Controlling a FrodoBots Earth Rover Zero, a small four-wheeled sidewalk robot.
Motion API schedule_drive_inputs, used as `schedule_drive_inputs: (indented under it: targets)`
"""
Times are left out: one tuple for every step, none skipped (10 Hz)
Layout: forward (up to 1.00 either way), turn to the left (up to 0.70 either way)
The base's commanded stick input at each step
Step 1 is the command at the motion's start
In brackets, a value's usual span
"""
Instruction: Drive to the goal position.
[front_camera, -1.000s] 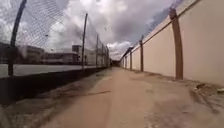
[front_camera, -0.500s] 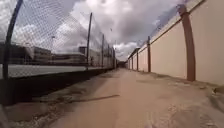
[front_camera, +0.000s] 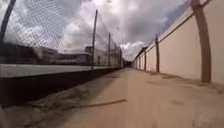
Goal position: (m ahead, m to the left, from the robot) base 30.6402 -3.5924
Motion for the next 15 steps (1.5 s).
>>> schedule_drive_inputs:
  targets:
    - [0.6,0.01]
    - [0.6,-0.04]
    - [0.6,-0.07]
    - [0.6,-0.08]
    - [0.6,-0.09]
    - [0.6,-0.09]
    - [0.6,-0.09]
    - [0.6,-0.09]
    - [0.6,-0.09]
    - [0.6,-0.09]
    - [0.6,-0.09]
    - [0.6,-0.09]
    - [0.6,-0.09]
    - [0.6,-0.09]
    - [0.6,-0.09]
